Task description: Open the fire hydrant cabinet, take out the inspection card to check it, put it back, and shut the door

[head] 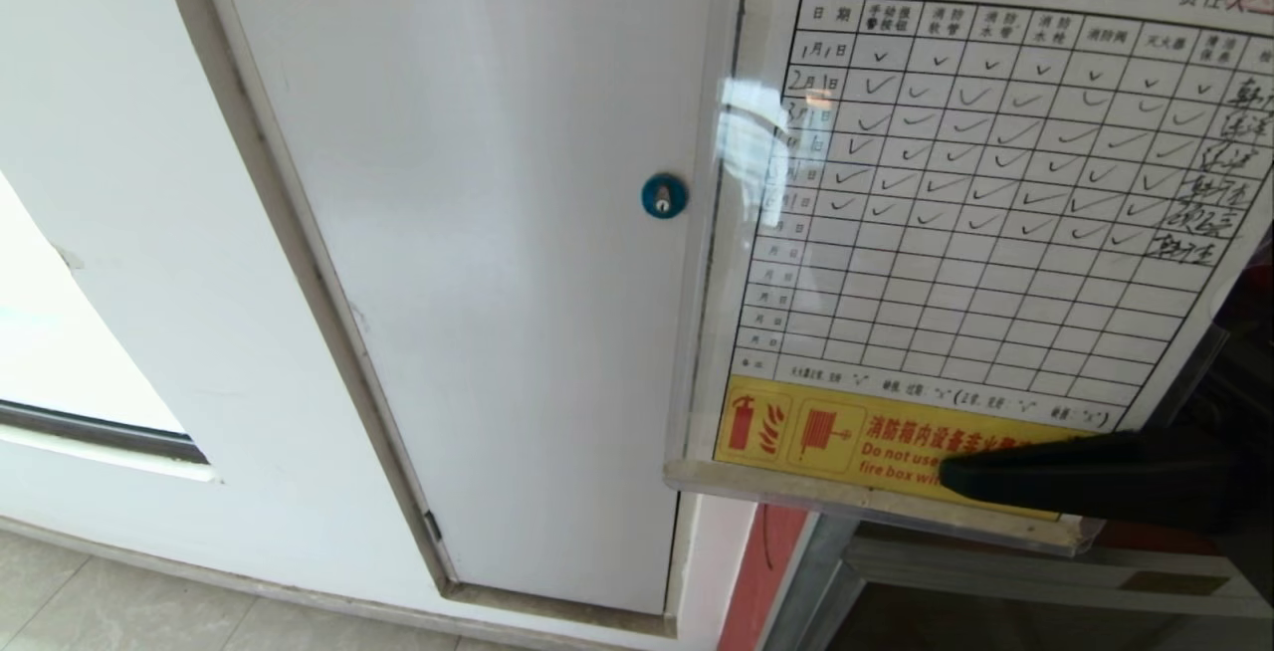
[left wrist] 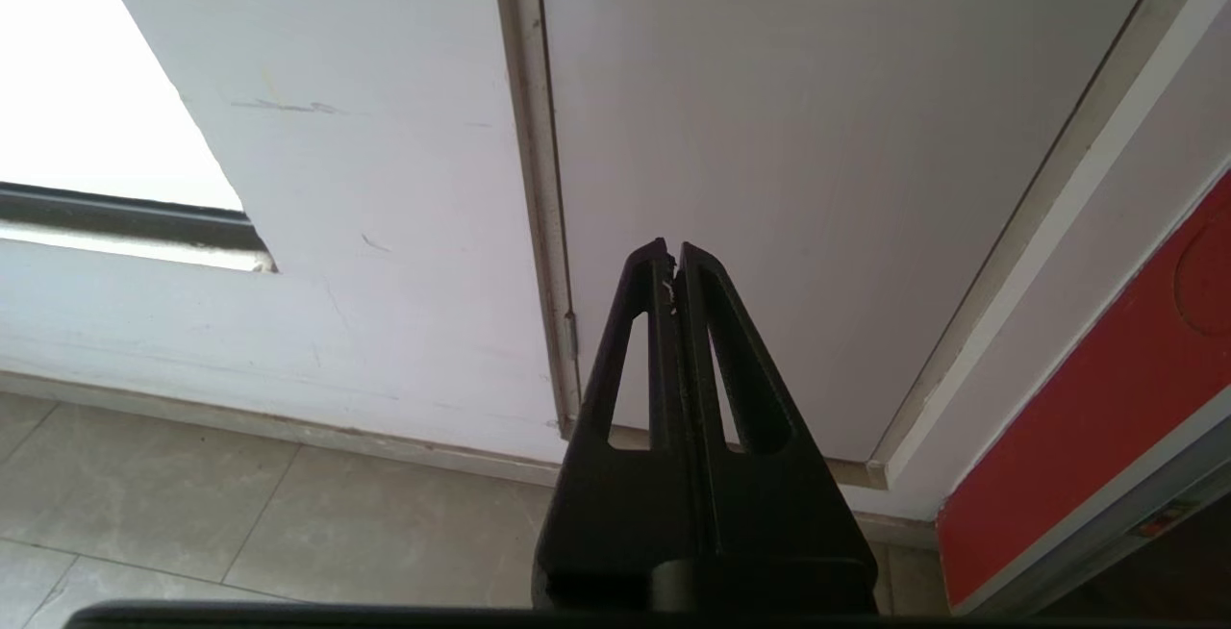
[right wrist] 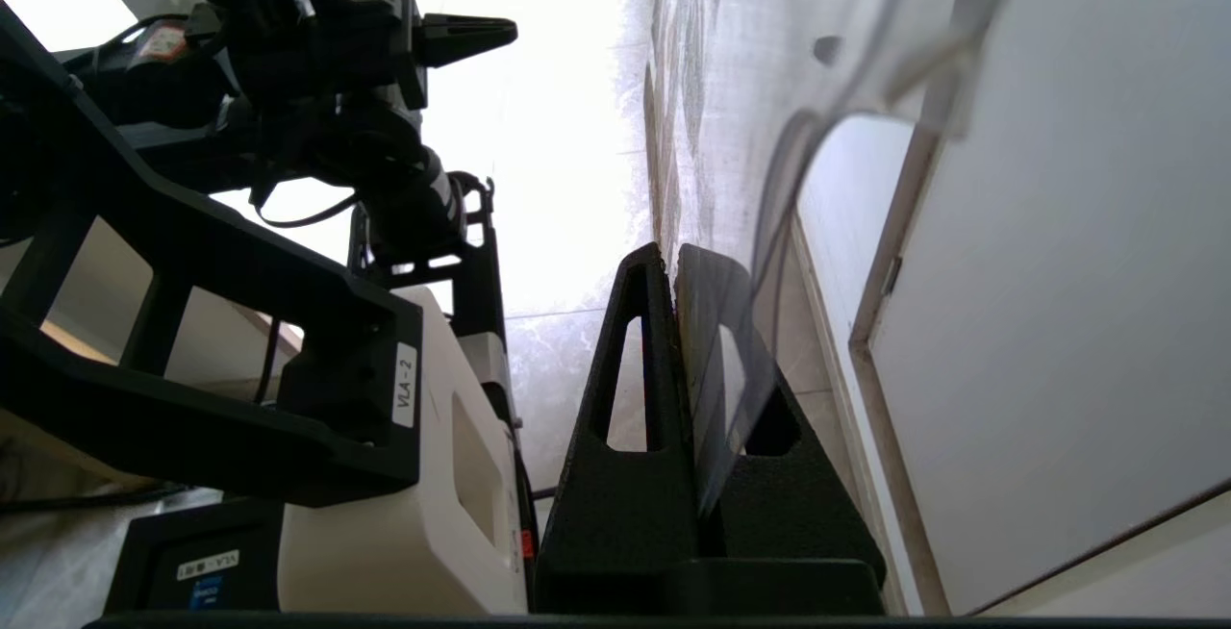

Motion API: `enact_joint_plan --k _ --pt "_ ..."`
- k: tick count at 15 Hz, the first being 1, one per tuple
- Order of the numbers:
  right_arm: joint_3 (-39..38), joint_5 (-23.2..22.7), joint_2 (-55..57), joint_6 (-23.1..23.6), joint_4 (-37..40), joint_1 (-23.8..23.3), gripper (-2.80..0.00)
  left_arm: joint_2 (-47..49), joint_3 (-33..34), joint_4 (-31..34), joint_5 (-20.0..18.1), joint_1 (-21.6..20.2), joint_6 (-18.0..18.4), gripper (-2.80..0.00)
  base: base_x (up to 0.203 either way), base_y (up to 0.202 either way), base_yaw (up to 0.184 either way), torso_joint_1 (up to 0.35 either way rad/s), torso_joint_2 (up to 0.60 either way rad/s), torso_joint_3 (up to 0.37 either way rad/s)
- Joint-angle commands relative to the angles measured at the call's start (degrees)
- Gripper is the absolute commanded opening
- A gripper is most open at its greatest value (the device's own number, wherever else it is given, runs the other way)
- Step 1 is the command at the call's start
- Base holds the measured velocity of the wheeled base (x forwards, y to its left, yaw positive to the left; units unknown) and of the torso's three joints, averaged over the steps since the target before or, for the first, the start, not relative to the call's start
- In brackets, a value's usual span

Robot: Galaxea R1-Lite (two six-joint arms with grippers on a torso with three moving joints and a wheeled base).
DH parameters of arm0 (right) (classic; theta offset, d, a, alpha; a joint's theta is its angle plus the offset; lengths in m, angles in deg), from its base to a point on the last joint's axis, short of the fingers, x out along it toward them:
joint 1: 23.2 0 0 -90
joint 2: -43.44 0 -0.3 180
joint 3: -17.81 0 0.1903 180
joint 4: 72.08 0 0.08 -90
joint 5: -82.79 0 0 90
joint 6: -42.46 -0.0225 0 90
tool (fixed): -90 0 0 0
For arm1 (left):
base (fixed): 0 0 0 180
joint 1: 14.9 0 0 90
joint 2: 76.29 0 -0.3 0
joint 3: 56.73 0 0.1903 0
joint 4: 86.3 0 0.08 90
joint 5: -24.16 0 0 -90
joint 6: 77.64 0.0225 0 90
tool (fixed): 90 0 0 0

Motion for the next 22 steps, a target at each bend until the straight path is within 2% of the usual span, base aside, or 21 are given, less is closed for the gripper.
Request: enact_joint_plan --k 1,4,16,22 --pt "1.0 0.8 1.6 0.1 0.0 2.7 -2.8 0.1 0.0 0.0 0.0 0.0 0.0 -2.8 0.0 0.0 0.0 0.0 0.0 0.0" --pt "1.6 1.0 1.9 0.1 0.0 4.7 -2.8 0.1 0.0 0.0 0.0 0.0 0.0 -2.8 0.0 0.0 0.0 0.0 0.0 0.0" --pt "1.9 1.0 3.6 -0.3 0.1 6.7 -2.8 0.1 0.0 0.0 0.0 0.0 0.0 -2.8 0.0 0.0 0.0 0.0 0.0 0.0" --pt "1.9 0.9 3.8 -6.5 -4.1 8.3 -2.8 0.1 0.0 0.0 0.0 0.0 0.0 -2.8 0.0 0.0 0.0 0.0 0.0 0.0"
